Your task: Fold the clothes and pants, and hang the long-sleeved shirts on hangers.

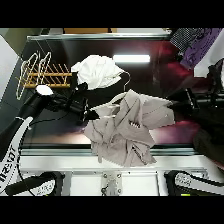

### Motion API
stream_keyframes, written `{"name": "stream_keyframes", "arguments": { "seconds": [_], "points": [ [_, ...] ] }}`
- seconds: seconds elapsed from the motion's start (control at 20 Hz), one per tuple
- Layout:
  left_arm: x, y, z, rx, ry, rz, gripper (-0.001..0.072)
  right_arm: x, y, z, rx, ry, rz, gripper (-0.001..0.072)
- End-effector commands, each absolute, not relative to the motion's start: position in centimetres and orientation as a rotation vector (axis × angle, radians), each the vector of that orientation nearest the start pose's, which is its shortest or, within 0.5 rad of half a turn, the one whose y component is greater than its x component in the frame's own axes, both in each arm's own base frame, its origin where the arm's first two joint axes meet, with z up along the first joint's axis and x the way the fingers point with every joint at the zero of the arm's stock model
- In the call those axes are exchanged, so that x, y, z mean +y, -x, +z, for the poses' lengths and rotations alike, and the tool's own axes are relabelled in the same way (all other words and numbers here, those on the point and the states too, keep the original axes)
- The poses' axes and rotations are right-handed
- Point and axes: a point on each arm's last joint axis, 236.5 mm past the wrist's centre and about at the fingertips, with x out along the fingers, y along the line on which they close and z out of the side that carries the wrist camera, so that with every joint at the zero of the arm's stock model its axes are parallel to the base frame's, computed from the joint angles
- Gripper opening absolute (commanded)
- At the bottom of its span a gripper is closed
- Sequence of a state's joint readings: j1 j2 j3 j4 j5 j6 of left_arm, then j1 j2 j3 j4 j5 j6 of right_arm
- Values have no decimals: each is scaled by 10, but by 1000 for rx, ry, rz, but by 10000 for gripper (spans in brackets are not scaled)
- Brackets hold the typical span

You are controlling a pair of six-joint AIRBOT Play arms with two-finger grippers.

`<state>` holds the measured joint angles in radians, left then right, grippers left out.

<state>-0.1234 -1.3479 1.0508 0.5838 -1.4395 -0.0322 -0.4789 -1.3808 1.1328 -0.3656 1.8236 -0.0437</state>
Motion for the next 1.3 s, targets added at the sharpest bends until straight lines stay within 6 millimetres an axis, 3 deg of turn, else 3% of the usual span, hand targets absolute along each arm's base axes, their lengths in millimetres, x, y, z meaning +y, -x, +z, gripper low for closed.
{"name": "stream_keyframes", "arguments": {
  "seconds": [0.0,0.4,0.7,1.25],
  "points": [
    [-232,-287,49,678,-291,-1576,13,83,-322,118,428,-23,1452,520],
    [-232,-287,49,678,-290,-1576,13,110,-320,106,453,-43,1535,519],
    [-233,-287,49,678,-290,-1576,14,115,-328,101,458,-26,1511,519],
    [-233,-287,49,678,-290,-1576,13,129,-324,99,465,-20,1551,519]
  ]
}}
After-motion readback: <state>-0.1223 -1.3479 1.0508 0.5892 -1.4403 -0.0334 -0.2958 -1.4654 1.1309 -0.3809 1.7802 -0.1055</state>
